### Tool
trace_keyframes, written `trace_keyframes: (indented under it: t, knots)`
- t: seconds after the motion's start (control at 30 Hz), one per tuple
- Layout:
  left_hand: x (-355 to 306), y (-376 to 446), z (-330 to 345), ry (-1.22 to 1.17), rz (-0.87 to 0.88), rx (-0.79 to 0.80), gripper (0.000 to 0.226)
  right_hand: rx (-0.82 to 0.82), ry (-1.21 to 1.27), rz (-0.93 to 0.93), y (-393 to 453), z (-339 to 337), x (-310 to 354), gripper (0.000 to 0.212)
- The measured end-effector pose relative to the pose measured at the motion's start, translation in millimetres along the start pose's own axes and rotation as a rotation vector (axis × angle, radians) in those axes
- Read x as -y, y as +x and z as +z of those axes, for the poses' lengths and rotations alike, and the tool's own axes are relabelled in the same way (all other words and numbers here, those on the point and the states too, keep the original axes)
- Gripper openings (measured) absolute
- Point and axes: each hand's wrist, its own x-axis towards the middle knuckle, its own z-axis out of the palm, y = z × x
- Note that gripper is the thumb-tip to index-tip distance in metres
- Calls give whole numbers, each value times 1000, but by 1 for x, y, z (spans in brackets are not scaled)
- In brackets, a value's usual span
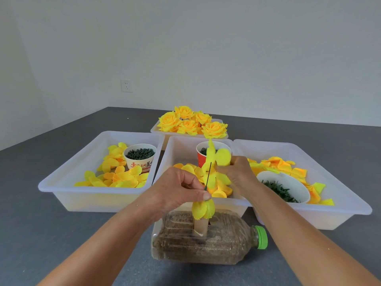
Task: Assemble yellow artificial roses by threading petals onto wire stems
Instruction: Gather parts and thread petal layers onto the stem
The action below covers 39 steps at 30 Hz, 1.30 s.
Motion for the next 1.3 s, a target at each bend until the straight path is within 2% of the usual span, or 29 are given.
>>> trace_keyframes:
  t: [0.1, 0.2, 0.27, 0.3, 0.33, 0.4, 0.47, 0.57, 0.87, 1.1, 1.2, 1.3]
  knots:
    - [0, 1, 0, 10, -1, 7, 7, -3, -399, -158, -3, 3, -1, 16]
    - [0, 1, -1, 12, 2, 18, 8, -90, -460, -217, -8, 5, 6, 20]
    - [0, 1, -1, 14, 6, 23, 7, -122, -478, -167, -7, 4, 10, 11]
    - [0, 1, -1, 15, 8, 24, 7, -92, -479, -118, -7, 3, 12, 17]
    - [0, 1, -2, 18, 9, 25, 8, -58, -423, -67, -5, 1, 13, 21]
    - [0, 1, -2, 21, 12, 28, 8, 16, -219, 77, -4, -3, 16, 12]
    - [-1, 2, -2, 18, 17, 39, 9, 52, -26, 221, -7, -7, 19, 34]
    - [-1, 3, -3, 25, 24, 60, 10, 49, 142, 288, -16, -11, 24, 42]
    - [1, 1, -2, -3, 10, 27, 9, 48, 422, 333, -41, -19, 41, 34]
    - [3, 0, 0, -37, 6, -5, 5, 118, 620, 317, -57, -27, 43, 32]
    - [4, 0, 0, -36, 17, -9, 5, 101, 602, 259, -62, -28, 43, 36]
    - [6, 0, -1, -12, 20, 3, 7, 90, 632, 219, -64, -29, 46, 51]
